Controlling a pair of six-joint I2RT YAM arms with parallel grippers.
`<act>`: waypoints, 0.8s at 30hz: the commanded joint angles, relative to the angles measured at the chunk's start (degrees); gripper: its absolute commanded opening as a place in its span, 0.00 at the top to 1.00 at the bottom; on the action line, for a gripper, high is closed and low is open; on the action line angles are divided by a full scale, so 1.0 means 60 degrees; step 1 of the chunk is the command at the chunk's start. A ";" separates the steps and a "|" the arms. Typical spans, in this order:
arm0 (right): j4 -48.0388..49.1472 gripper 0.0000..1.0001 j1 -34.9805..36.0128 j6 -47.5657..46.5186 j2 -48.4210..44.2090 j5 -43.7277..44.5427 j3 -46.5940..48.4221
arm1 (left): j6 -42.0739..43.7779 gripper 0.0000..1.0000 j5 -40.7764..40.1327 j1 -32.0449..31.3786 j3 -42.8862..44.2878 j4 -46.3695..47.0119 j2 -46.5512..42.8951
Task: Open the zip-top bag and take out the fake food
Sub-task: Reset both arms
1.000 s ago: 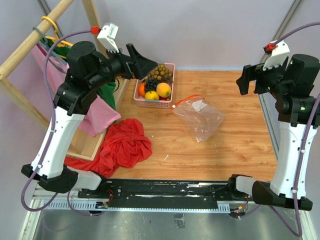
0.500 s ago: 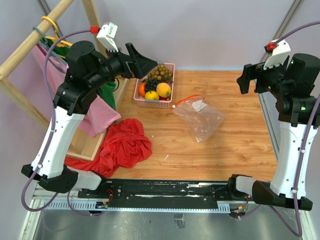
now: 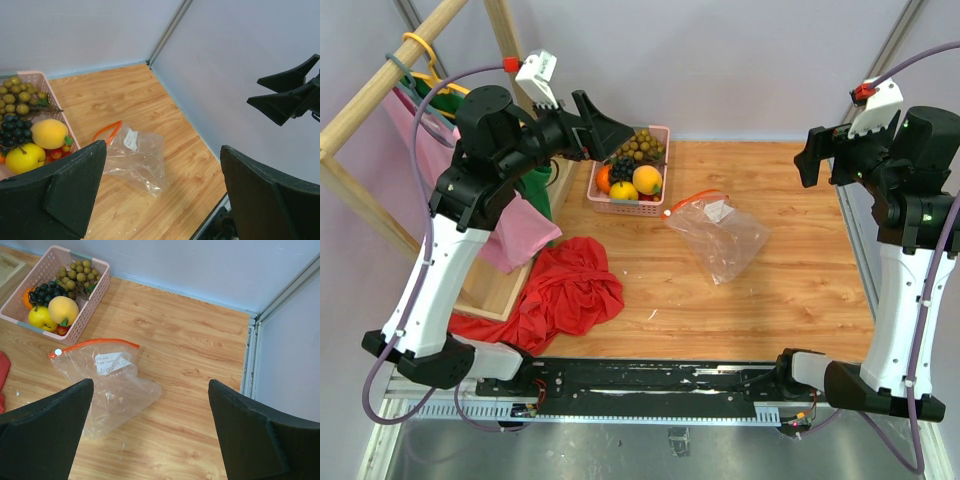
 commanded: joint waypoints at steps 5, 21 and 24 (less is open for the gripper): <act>0.0240 0.01 0.0201 0.0141 -0.0171 0.0158 0.0019 | -0.0128 0.01 0.0181 0.0117 -0.0095 0.0343 -0.0341; 0.0457 0.01 0.0202 0.0235 -0.0285 0.0462 -0.0251 | -0.0270 0.01 0.0255 0.0148 -0.0465 0.0506 -0.0494; 0.0504 0.01 0.0201 0.0291 -0.0314 0.0423 -0.0274 | -0.0296 0.01 0.0274 0.0140 -0.0486 0.0516 -0.0481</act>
